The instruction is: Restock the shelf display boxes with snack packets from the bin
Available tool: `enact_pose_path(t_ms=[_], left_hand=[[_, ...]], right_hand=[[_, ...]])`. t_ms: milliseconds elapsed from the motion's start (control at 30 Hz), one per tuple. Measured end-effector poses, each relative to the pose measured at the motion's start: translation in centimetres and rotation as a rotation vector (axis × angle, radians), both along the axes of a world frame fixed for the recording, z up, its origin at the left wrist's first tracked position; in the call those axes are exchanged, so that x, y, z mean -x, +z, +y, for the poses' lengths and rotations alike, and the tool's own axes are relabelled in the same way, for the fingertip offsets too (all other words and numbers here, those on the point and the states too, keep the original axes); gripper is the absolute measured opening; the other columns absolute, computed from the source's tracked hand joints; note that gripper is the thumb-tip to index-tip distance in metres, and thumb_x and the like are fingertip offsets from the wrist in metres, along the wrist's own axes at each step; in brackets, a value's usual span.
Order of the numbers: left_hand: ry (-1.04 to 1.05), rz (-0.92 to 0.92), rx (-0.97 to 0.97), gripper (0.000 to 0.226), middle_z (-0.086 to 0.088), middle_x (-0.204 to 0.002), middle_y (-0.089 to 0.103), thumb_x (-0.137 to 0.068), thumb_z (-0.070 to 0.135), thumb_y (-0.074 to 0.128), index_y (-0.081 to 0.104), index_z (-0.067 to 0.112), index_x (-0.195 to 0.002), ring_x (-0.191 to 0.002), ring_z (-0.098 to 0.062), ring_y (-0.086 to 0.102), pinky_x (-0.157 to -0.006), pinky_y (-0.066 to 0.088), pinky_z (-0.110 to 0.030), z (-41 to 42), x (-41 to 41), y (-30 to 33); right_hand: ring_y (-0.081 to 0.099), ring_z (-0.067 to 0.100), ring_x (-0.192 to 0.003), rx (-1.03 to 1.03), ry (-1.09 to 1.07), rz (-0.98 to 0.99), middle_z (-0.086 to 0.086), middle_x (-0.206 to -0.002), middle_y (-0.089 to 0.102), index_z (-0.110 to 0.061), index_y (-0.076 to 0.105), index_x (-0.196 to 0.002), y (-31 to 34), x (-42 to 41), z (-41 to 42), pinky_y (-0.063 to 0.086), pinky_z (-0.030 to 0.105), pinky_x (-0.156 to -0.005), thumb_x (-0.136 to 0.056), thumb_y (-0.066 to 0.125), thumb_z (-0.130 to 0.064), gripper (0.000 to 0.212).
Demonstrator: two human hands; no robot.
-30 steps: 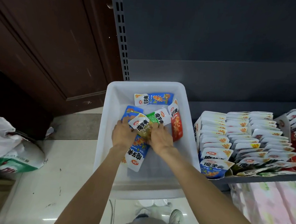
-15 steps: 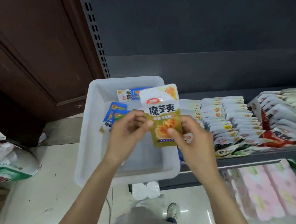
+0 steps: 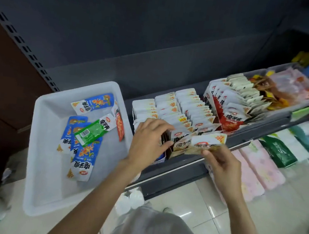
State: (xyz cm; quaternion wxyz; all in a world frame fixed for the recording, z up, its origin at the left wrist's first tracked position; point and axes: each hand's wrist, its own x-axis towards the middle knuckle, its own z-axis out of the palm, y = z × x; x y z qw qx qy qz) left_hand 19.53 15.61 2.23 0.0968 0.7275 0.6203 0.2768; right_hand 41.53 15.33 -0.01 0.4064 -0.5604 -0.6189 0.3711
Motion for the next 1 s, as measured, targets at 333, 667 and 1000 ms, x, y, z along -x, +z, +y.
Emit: enact_pose_path(t_ms=[333,667,1000], left_hand=[[-0.002,0.068,0.068,0.021,0.005,-0.104,0.066,-0.087,0.026,0.063,0.068,0.024,-0.107,-0.101,-0.019,0.051,-0.083,0.028,-0.028,3.9,-0.3,0.7],[-0.136,0.101,0.088,0.022,0.009,-0.11,0.062,-0.079,0.023,0.071,0.071,0.021,-0.101,-0.106,-0.017,0.047,-0.084,0.025,-0.026,3.9,0.0,0.2],[-0.1,0.058,-0.016,0.013,0.009,-0.079,0.07,-0.087,0.033,0.064,0.07,0.025,-0.094,-0.078,-0.013,0.057,-0.074,0.023,-0.024,2.5,-1.3,1.9]], right_hand=[[0.06,-0.004,-0.078,-0.072,0.018,-0.003,-0.008,-0.085,0.067,-0.023,0.052,-0.089,-3.6,4.3,3.1,0.043,0.008,-0.063,-0.092,0.06,-0.014,0.012],[0.065,0.01,-0.081,-0.075,-0.004,-0.17,0.0,-0.093,0.069,-0.013,0.055,-0.096,-5.9,4.0,3.1,0.054,0.027,-0.067,-0.094,0.057,-0.019,0.007],[0.066,0.012,-0.074,-0.281,-0.112,-0.251,0.003,-0.091,0.07,-0.009,0.051,-0.12,-3.5,5.1,2.0,0.053,0.025,-0.064,-0.086,0.068,-0.016,0.038]])
